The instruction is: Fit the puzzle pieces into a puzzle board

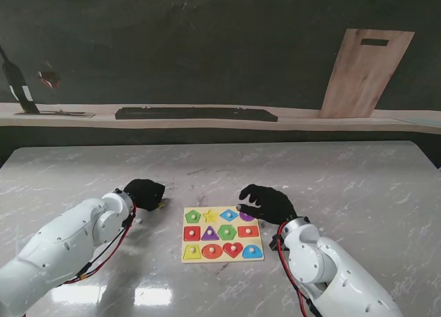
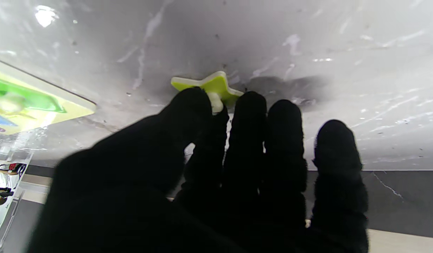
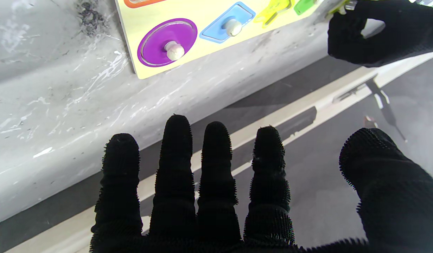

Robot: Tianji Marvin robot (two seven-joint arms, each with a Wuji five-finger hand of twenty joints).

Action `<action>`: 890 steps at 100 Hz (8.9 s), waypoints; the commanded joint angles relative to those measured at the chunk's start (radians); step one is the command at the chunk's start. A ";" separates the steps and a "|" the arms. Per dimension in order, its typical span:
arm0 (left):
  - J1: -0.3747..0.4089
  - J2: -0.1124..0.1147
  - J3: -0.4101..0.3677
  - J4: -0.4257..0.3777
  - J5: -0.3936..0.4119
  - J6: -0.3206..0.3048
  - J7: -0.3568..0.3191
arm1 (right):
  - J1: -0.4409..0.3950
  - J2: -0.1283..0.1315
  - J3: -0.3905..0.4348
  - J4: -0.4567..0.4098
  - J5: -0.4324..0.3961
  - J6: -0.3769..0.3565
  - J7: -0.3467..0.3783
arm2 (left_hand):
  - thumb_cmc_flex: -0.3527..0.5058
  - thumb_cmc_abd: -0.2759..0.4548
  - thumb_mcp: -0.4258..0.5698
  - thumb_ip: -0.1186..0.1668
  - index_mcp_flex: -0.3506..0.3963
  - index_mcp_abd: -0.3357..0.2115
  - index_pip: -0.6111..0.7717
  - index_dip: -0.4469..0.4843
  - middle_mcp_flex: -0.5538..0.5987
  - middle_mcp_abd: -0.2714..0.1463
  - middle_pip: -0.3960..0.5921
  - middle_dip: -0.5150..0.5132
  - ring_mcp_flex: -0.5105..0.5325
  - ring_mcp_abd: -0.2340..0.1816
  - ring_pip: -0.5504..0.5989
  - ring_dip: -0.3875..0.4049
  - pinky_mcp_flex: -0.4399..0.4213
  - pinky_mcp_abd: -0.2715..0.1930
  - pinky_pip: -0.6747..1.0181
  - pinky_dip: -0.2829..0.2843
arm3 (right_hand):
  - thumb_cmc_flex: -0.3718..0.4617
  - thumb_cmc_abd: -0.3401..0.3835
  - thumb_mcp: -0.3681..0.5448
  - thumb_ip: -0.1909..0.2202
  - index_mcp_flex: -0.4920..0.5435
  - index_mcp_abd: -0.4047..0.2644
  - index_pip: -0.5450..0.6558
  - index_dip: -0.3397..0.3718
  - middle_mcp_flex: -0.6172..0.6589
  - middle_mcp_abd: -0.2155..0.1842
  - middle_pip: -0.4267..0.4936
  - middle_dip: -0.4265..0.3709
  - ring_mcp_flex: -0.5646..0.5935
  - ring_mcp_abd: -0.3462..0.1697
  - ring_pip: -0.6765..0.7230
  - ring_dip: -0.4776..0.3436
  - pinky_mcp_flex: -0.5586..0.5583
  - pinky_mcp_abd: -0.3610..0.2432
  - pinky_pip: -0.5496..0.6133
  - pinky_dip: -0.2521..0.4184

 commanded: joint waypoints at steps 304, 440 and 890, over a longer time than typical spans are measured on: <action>-0.051 -0.151 0.318 -0.204 -0.096 0.383 -0.010 | -0.055 -0.015 0.088 -0.022 0.063 -0.102 -0.054 | -0.005 -0.024 0.113 0.079 0.007 -0.006 0.064 0.056 0.009 0.063 0.113 0.043 0.044 0.010 0.138 0.034 0.028 0.051 0.132 0.079 | 0.013 0.024 -0.008 0.041 0.008 -0.010 0.012 0.008 0.022 -0.005 0.012 0.007 0.018 -0.002 0.014 0.009 -0.011 0.005 0.017 0.009; -0.087 -0.190 0.378 -0.150 -0.115 0.441 -0.019 | -0.058 -0.015 0.091 -0.024 0.061 -0.104 -0.056 | 0.000 -0.032 0.117 0.075 0.027 0.020 0.053 0.042 0.025 0.082 0.121 0.014 0.075 0.013 0.134 0.009 0.062 0.070 0.139 0.079 | 0.013 0.024 -0.007 0.041 0.009 -0.010 0.013 0.008 0.023 -0.006 0.012 0.007 0.018 -0.002 0.014 0.009 -0.011 0.005 0.017 0.009; -0.008 -0.238 0.330 -0.217 -0.168 0.703 0.036 | -0.075 -0.016 0.116 -0.030 0.050 -0.122 -0.079 | 0.021 0.049 -0.205 -0.020 -0.016 0.137 -0.251 -0.021 -0.038 0.126 0.196 -0.209 0.071 0.085 0.111 -0.173 0.085 0.127 0.082 0.028 | 0.014 0.024 -0.008 0.041 0.015 -0.009 0.013 0.008 0.026 -0.005 0.012 0.007 0.019 0.000 0.014 0.009 -0.011 0.005 0.016 0.010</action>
